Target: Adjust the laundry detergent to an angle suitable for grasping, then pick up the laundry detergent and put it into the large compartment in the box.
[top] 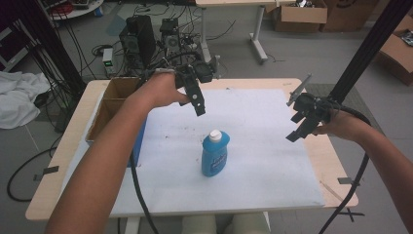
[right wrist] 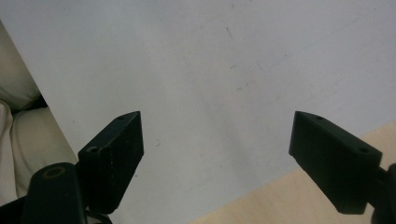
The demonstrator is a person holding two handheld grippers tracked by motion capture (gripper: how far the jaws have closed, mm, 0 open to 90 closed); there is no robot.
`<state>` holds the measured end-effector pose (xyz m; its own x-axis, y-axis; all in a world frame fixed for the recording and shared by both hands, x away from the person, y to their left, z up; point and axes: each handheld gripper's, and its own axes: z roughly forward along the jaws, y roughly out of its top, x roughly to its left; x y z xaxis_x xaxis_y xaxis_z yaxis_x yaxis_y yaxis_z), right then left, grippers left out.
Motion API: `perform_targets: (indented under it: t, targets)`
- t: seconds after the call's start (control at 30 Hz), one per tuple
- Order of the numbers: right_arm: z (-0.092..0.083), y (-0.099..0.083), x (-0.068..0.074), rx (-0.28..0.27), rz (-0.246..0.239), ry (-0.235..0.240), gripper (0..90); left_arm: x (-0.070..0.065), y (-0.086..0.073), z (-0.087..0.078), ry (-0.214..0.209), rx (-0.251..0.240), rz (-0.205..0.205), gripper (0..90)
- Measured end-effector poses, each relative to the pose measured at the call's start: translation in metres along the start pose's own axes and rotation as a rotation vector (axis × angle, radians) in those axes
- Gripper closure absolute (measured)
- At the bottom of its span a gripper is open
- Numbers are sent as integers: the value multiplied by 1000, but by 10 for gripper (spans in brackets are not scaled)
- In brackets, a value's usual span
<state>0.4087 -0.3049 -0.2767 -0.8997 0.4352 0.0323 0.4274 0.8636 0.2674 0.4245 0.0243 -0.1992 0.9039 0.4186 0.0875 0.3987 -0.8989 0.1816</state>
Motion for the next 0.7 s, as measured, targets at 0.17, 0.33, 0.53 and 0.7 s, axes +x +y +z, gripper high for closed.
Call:
perform_targets:
  t: [0.17, 0.33, 0.53, 0.7]
  targets:
    - [0, 0, 0, 0, 0, 0, 178, 1, 0, -5, -8, -30, -16, 196]
    - [-2, -1, 0, -8, 6, -3, 174, -3, 1, -9, 5, -25, -34, 188]
    - [-3, -4, 2, -9, 7, -9, 174, -13, 3, -19, 32, -41, -89, 184]
    - [-3, -5, 2, -8, 5, -10, 174, -22, 5, -29, 30, -36, -128, 186]
